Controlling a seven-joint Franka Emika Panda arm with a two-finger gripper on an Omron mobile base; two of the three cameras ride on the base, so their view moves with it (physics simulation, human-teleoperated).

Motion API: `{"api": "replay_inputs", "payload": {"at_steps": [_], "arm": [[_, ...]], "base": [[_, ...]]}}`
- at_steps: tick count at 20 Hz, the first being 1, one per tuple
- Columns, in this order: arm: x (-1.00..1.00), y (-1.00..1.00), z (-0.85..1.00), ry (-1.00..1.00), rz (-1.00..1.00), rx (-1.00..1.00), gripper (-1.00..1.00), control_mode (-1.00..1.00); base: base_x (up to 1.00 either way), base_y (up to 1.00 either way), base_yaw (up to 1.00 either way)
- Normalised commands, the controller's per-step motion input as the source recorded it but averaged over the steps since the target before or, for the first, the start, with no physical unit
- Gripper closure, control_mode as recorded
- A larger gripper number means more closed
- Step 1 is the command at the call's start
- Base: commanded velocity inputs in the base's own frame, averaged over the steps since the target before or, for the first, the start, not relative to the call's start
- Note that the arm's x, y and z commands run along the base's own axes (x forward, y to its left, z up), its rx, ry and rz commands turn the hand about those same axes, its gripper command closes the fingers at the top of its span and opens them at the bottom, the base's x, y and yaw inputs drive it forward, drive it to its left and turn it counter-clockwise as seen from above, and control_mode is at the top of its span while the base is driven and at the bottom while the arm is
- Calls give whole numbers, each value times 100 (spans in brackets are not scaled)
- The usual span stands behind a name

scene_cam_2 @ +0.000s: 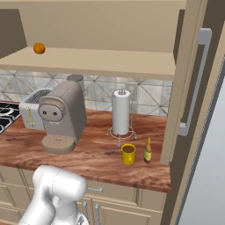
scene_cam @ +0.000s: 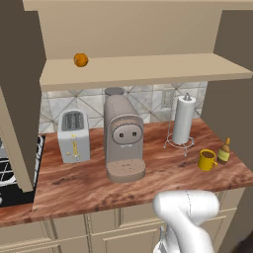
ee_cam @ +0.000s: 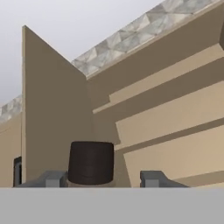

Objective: Pick the syrup bottle and honey bottle from the cabinet and place them next to the mug.

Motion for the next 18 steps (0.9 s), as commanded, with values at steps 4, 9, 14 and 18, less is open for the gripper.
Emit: {"api": "replay_inputs", "payload": {"at_steps": [4,9,14,18], "arm": [[96,95,-8,-2,3,0,100,-100],[87,59,-41,-14,8,0,100,-100],[94,12,-64,-22,12,0,100,-100],[100,0,-79,-19,9,0,100,-100]], "base": [[0,0,0],[0,0,0],[0,0,0],[0,0,0]]}}
